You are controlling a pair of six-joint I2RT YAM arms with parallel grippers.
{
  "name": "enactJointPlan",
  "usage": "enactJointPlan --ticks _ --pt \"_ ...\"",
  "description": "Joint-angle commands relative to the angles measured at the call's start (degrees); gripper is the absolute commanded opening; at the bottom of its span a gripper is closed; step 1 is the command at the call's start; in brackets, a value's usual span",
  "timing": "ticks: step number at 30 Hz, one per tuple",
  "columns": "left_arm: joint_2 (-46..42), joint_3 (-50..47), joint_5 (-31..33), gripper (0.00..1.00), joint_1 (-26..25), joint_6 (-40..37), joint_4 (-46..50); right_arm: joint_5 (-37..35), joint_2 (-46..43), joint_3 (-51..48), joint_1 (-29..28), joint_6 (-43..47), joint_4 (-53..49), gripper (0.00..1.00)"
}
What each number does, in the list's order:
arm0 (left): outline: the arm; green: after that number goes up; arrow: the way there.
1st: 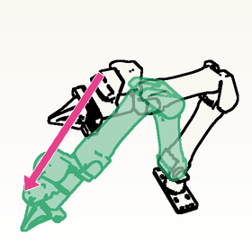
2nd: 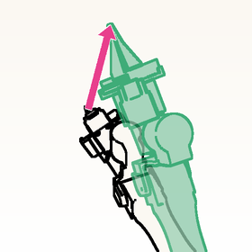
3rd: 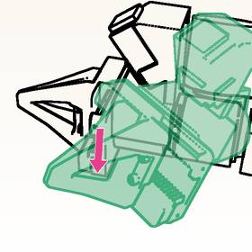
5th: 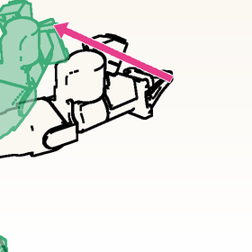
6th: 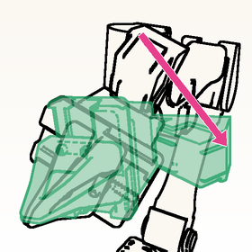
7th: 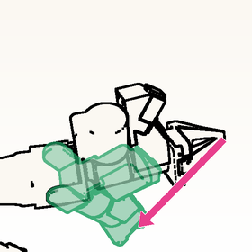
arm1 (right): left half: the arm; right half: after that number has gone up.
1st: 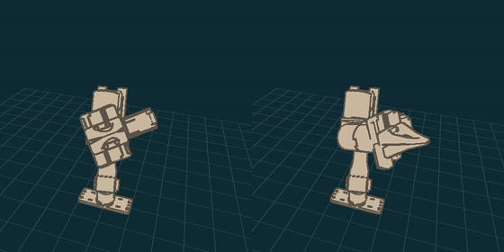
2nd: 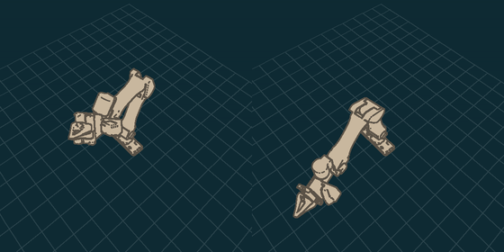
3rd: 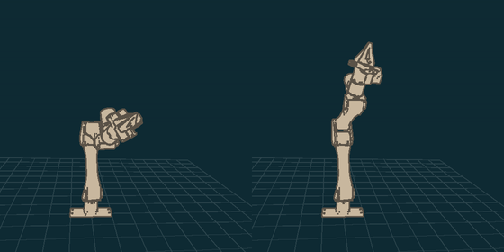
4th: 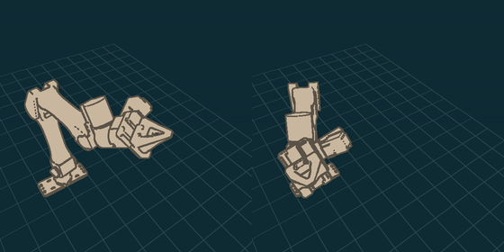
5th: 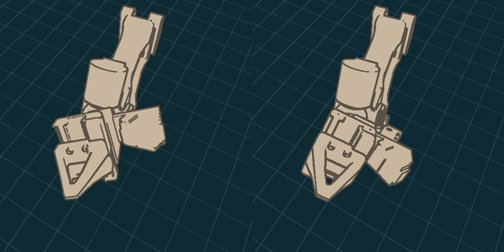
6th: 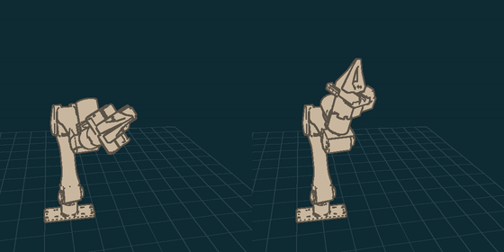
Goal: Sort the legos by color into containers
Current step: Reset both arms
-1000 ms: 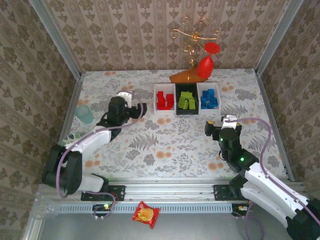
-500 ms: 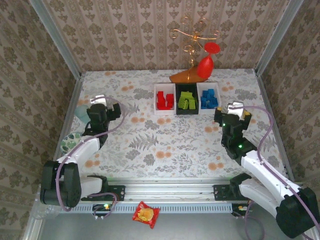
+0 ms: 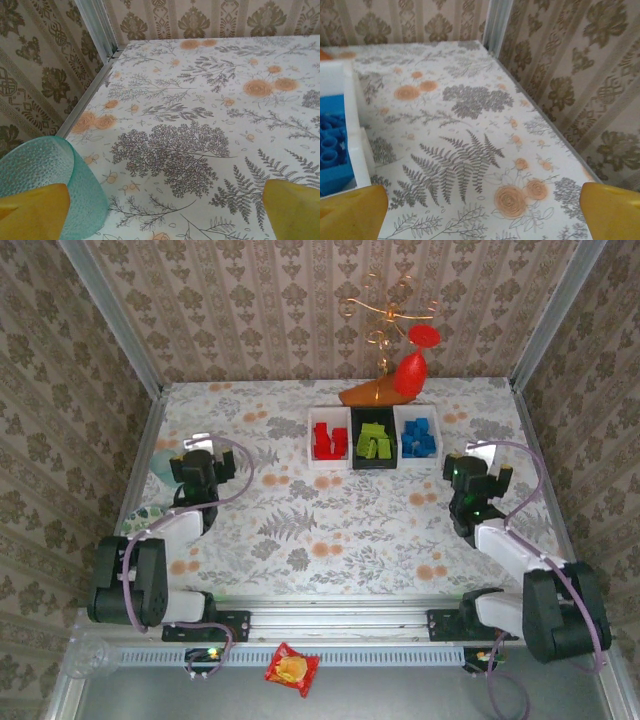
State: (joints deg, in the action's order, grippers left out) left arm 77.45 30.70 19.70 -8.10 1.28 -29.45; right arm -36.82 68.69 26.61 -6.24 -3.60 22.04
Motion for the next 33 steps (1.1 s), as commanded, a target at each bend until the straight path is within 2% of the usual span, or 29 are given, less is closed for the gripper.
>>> enactJointPlan --ticks 1,3,6,12,16,19,21,28,33 --pt "0.2 0.5 -2.1 1.0 1.0 -5.6 -3.4 3.4 2.4 -1.2 0.4 1.3 7.5 1.0" --pt "0.5 -0.1 -1.9 1.0 1.1 -8.9 -3.8 5.0 3.6 -1.4 0.7 1.3 9.0 1.0" --pt "0.3 -1.6 -4.5 1.0 1.9 -7.4 -3.2 7.0 4.7 -1.5 1.1 1.2 9.8 1.0" --pt "7.4 -7.1 -11.0 1.0 2.4 -8.4 -18.2 12.8 8.4 -1.4 1.6 2.3 12.5 1.0" --pt "8.5 -7.1 -12.7 1.0 3.7 -7.0 -18.8 14.7 8.5 -1.3 1.8 2.7 12.4 1.0" --pt "10.0 -8.6 -14.5 1.0 5.1 -5.7 -22.9 16.0 8.0 -2.4 2.5 2.5 14.0 1.0" --pt "12.4 -10.6 -15.3 1.0 5.2 -6.6 -29.3 17.4 7.4 -2.8 3.2 2.1 14.4 1.0" --pt "11.7 -9.3 -16.2 1.0 5.1 -6.5 -25.1 24.2 6.5 -7.7 3.4 0.6 24.1 1.0" --pt "11.8 -9.7 -14.9 1.0 4.8 -6.9 -26.4 25.3 11.9 -8.2 3.5 1.0 30.5 1.0"
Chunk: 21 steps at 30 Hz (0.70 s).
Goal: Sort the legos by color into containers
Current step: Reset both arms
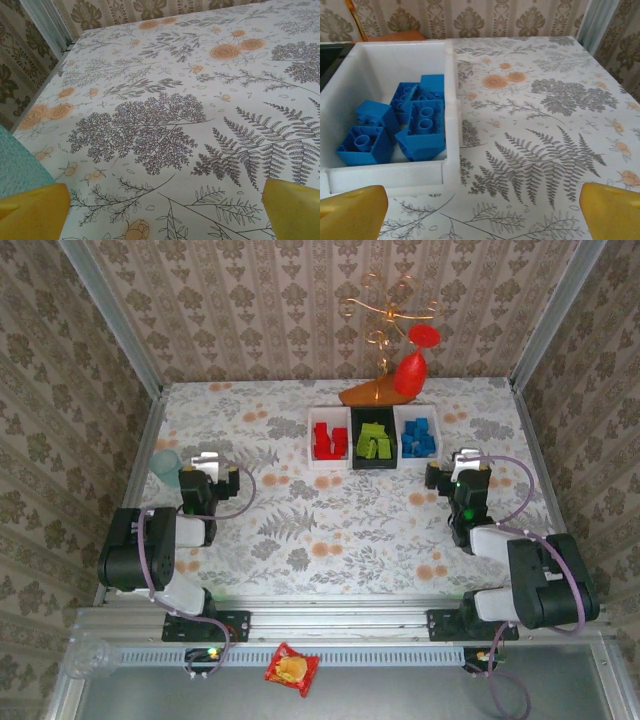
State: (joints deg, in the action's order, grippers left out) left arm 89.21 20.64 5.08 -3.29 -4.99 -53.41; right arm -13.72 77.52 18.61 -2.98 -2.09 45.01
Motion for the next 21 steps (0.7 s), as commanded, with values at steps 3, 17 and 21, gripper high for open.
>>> enactJointPlan --ticks 3,17,21 --pt "0.1 0.3 -0.1 1.0 -0.1 -0.6 -2.5 3.0 8.3 0.6 0.2 -0.5 10.2 1.0" --pt "0.1 0.3 -0.1 1.0 -0.1 -0.6 -2.6 -0.3 9.9 3.6 0.8 -2.1 5.9 1.0" --pt "0.1 0.3 -0.1 1.0 -0.1 -0.5 -2.6 -0.3 9.9 3.6 0.8 -2.1 5.8 1.0"
